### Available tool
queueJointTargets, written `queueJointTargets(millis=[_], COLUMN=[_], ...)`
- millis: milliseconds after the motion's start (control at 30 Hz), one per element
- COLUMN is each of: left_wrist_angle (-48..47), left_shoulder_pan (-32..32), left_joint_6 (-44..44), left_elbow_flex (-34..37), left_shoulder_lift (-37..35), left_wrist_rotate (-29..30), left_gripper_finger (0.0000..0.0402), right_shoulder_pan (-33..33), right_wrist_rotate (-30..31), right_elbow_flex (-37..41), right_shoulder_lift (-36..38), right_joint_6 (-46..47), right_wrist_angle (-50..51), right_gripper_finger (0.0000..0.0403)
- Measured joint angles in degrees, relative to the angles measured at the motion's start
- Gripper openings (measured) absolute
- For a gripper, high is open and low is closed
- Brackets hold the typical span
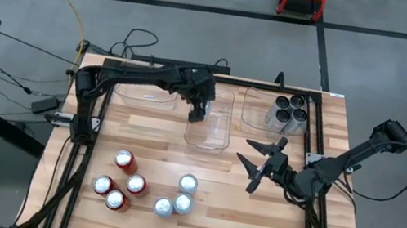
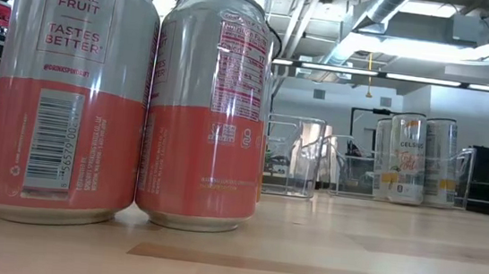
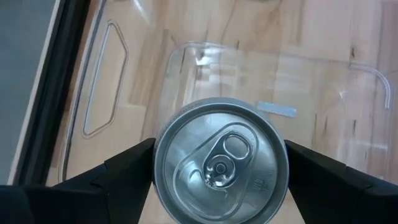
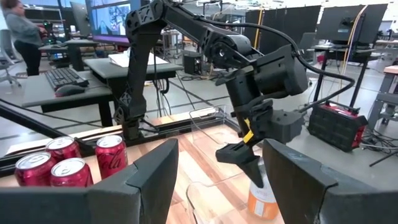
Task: Sort soda cans
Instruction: Put the left yellow and white soda can in the middle transparent bin, then put the yellow and white soda can in the middle transparent bin
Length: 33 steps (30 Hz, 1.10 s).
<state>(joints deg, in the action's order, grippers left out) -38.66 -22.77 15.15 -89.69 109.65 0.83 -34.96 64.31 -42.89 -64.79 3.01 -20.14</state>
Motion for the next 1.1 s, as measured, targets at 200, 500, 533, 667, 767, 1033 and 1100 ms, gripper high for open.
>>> queueJointTargets(millis=[200, 500, 533, 667, 767, 1033, 1100], left_wrist_angle=[0.5, 0.3, -0.1, -4.5, -8.1, -10.2, -10.5], left_shoulder_pan=[0.0, -0.2, -0.2, -0.1, -0.1, 2.2, 3.6], left_joint_6=[-0.1, 0.3, 0.2, 0.2, 0.2, 0.0, -0.7], left_elbow_flex=[-1.3, -2.4, -2.4, -2.5, -2.5, -2.0, -1.2], left_shoulder_lift=[0.3, 0.0, -0.1, -1.8, -4.7, -15.5, -18.0], left_wrist_rotate=[0.9, 1.8, 2.0, 3.9, 4.4, 0.6, -2.5], left_gripper_finger=[0.0331, 0.0371, 0.0373, 0.0377, 0.0377, 0.0377, 0.0377], right_shoulder_pan=[0.0, 0.0, 0.0, 0.0, 0.0, 0.0, 0.0], right_wrist_rotate=[0.0, 0.0, 0.0, 0.0, 0.0, 0.0, 0.0], right_elbow_flex=[0.0, 0.0, 0.0, 0.0, 0.0, 0.0, 0.0], right_shoulder_lift=[0.0, 0.0, 0.0, 0.0, 0.0, 0.0, 0.0], right_joint_6=[0.0, 0.0, 0.0, 0.0, 0.0, 0.1, 0.1], right_wrist_angle=[0.0, 0.0, 0.0, 0.0, 0.0, -0.3, -0.4], right_gripper_finger=[0.0255, 0.0255, 0.0255, 0.0255, 0.0255, 0.0255, 0.0255])
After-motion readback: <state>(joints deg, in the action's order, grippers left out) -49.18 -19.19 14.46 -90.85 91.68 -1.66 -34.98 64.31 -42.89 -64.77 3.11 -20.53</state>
